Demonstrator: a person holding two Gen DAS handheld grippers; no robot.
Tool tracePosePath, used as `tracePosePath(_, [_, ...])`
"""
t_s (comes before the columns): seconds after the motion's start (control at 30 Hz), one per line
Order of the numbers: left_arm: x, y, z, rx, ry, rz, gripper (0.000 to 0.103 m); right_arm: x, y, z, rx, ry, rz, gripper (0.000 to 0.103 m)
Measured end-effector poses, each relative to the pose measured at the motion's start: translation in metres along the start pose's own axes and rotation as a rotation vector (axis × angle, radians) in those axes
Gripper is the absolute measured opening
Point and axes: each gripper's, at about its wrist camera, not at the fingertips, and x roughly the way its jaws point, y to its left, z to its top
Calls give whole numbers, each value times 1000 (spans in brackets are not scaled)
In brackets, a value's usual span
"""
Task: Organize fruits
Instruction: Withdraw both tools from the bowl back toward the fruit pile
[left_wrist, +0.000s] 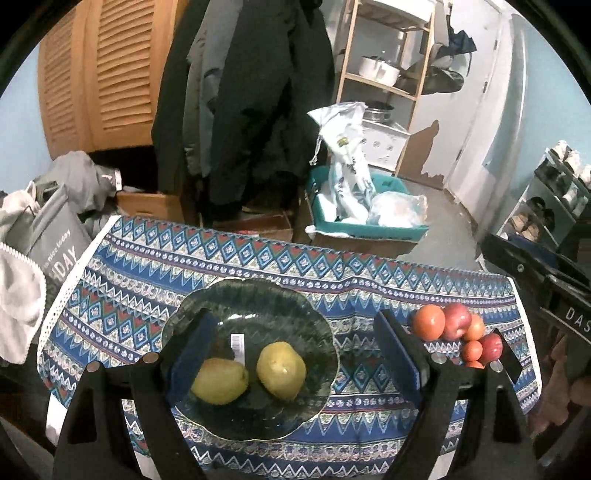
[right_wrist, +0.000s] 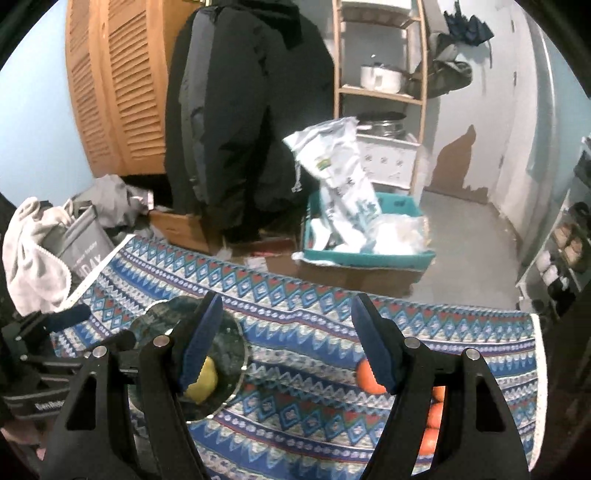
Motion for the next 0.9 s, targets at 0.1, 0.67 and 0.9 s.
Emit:
tracePosePath(0.1, [-4, -8, 3, 8, -14, -10, 88, -9, -10, -3, -2, -12, -18, 73])
tracePosePath(0.67, [-9, -62, 7, 81, -29, -70, 88, -46, -74, -22, 68, -44, -114, 73])
tracePosePath(0.9, [-5, -87, 7, 110, -15, -88, 88, -60, -102, -33, 105, -55, -158, 73])
